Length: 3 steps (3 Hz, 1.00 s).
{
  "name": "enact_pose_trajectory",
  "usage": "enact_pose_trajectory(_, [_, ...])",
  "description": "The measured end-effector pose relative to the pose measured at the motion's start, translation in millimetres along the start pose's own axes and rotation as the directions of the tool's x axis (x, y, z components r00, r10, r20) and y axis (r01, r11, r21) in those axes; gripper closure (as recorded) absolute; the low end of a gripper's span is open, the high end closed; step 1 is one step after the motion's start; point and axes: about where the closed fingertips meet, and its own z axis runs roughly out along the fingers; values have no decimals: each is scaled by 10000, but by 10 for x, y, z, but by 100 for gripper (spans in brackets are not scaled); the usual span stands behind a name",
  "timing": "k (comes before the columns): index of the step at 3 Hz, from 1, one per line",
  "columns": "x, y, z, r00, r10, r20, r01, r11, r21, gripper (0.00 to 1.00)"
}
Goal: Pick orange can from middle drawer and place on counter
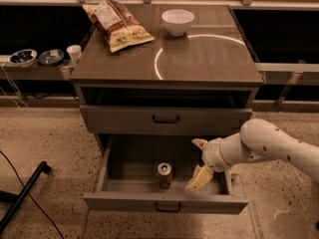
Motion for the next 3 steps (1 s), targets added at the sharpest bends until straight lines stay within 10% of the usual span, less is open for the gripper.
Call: enact_pose_trajectory(3, [165, -398, 657, 9941, -1031, 332, 957, 9794, 1779, 0])
